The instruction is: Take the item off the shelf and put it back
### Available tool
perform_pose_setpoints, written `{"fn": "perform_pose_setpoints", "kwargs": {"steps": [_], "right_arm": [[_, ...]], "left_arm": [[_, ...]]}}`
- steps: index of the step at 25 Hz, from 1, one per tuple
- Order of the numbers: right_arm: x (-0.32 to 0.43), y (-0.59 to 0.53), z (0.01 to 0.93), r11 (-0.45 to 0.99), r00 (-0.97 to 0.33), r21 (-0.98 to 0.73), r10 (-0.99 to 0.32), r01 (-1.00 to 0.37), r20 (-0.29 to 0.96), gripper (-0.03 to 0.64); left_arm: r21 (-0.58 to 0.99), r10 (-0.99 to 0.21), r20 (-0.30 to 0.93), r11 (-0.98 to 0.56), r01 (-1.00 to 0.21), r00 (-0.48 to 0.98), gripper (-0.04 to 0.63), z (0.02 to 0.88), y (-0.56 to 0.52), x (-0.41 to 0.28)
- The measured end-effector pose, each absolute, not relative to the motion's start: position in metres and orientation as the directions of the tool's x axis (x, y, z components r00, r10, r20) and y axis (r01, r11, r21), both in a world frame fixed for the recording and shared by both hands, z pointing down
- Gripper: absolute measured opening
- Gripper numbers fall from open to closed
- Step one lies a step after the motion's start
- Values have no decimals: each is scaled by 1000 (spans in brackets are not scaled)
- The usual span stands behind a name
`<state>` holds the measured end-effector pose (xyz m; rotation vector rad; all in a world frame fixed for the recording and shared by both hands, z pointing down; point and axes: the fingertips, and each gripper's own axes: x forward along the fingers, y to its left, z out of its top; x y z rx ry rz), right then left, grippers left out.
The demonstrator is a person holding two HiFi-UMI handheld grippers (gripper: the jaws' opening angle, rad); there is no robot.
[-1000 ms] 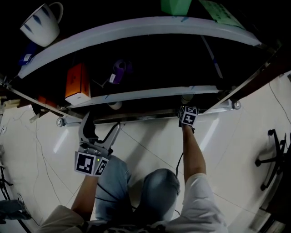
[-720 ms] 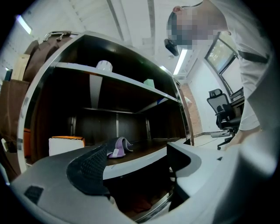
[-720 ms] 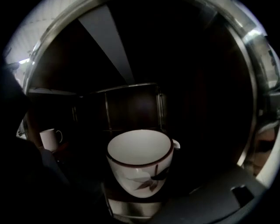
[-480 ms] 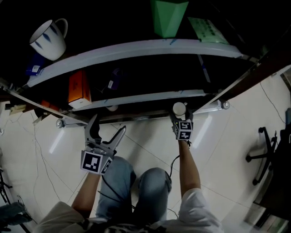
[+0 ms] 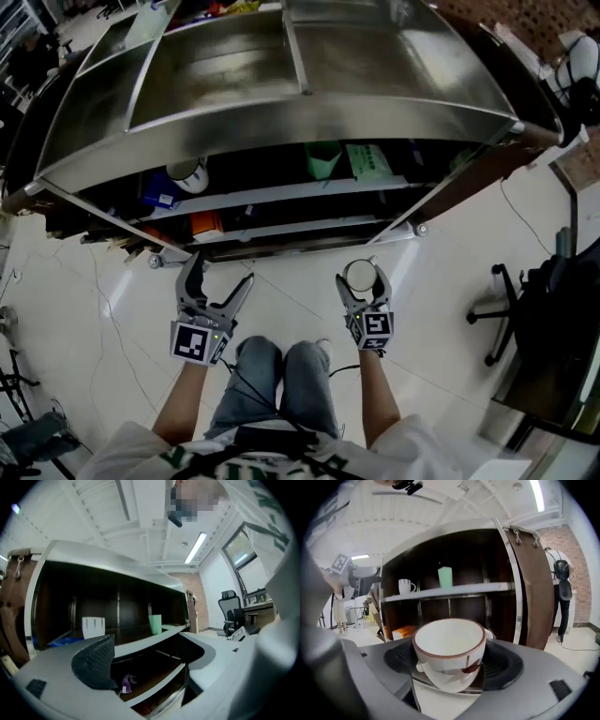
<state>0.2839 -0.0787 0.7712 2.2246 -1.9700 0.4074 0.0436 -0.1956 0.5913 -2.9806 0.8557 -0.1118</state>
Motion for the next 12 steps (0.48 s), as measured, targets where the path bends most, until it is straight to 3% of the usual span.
{"fn": "perform_pose_setpoints", "kwargs": {"steps": [6,12], "right_arm": [[248,-27,565,-166,139,-79,-952,-983,273,410],[207,-11,407,-129,108,-107,-978,-986,180,410]], "left_arm": [[-63,-564,64,-826,-561,823,400,447,-177,-2],[-60,-577,-29,-814,-577,816,400,323,-153,-24]]}}
